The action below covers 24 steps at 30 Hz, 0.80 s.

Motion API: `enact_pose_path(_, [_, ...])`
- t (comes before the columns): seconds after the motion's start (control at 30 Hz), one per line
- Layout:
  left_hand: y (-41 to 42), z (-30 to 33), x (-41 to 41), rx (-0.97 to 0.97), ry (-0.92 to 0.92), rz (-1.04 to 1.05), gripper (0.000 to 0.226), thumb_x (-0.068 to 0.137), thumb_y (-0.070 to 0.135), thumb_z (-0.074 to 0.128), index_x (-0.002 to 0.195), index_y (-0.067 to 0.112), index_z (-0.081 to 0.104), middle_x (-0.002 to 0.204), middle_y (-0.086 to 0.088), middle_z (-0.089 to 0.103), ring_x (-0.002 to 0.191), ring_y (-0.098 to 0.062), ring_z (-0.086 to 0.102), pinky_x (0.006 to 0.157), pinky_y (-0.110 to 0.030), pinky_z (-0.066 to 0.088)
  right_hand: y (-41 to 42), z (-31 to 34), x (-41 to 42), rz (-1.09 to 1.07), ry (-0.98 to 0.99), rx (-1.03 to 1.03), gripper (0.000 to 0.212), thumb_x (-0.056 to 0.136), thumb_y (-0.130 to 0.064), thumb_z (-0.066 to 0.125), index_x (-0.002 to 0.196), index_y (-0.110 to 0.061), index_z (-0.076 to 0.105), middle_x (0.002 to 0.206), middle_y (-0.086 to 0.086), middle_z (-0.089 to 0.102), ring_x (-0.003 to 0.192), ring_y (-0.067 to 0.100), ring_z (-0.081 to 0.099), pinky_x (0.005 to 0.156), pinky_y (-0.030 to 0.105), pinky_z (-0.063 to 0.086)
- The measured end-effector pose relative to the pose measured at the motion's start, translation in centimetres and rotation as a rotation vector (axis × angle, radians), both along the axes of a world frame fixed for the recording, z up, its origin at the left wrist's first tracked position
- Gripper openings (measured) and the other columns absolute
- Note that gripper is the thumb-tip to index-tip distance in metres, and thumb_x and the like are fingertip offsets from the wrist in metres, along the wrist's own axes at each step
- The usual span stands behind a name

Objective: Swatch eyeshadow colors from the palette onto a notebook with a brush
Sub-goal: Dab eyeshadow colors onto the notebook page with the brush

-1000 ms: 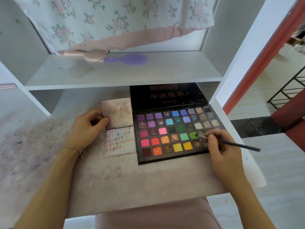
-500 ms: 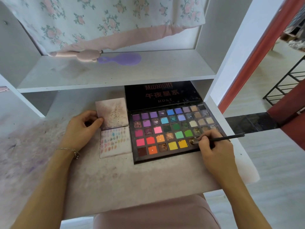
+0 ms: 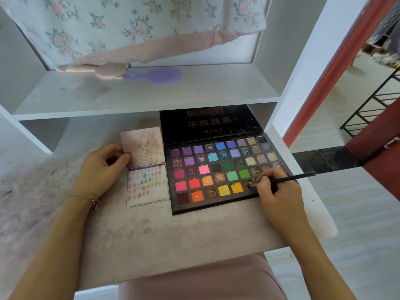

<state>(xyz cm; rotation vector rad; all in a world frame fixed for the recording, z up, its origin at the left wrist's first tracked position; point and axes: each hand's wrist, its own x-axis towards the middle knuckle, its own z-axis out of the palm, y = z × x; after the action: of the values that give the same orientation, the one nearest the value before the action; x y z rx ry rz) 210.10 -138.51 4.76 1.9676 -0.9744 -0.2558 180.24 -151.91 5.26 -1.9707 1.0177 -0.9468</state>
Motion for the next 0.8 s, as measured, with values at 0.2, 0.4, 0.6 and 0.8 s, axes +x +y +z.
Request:
enact_pose_path(0.2, [-0.1,0.0,-0.1,-0.005,0.009,0.006,0.01,0.086,0.01,0.059,0.089,0.019,0.061,0.076,0.01,0.062,0.074,-0.003,0.057,0.068,-0.016,0.04,0.2,0.3,0.2,0.039,-0.048,-0.004,0.035,0.086,0.003,0.049,0.069,-0.029,0.048,0.057,-0.012,0.052,0.06,-0.007,0.055,0.048,0.003,0.039])
enact_pose_path(0.4, [0.0,0.1,-0.2,0.0,0.014,-0.002,0.011,0.086,0.011,0.058,0.087,0.022,0.061,0.076,0.012,0.063,0.074,-0.003,0.057,0.067,-0.016,0.039,1.7,0.6,1.9,0.122,-0.103,0.031,0.017,0.081,-0.017,0.045,0.072,-0.031,0.05,0.062,-0.006,0.057,0.062,-0.001,0.055,0.046,0.011,0.041])
enact_pose_path(0.6, [0.2,0.1,0.0,-0.015,0.006,-0.012,0.019,0.085,0.012,0.06,0.083,0.031,0.061,0.074,0.018,0.064,0.071,0.005,0.058,0.066,-0.008,0.04,3.7,1.0,5.8,0.259,-0.148,0.046,0.021,0.084,-0.011,0.058,0.078,-0.03,0.052,0.079,-0.012,0.06,0.061,0.001,0.055,0.053,0.01,0.042])
enact_pose_path(0.8, [0.3,0.1,0.0,-0.024,-0.006,-0.011,0.023,0.085,0.014,0.061,0.082,0.036,0.06,0.074,0.021,0.062,0.072,0.006,0.058,0.068,-0.008,0.04,5.6,0.8,9.1,0.343,-0.087,0.115,0.026,0.083,-0.015,0.063,0.074,-0.037,0.052,0.07,-0.023,0.059,0.072,-0.001,0.057,0.061,0.011,0.045])
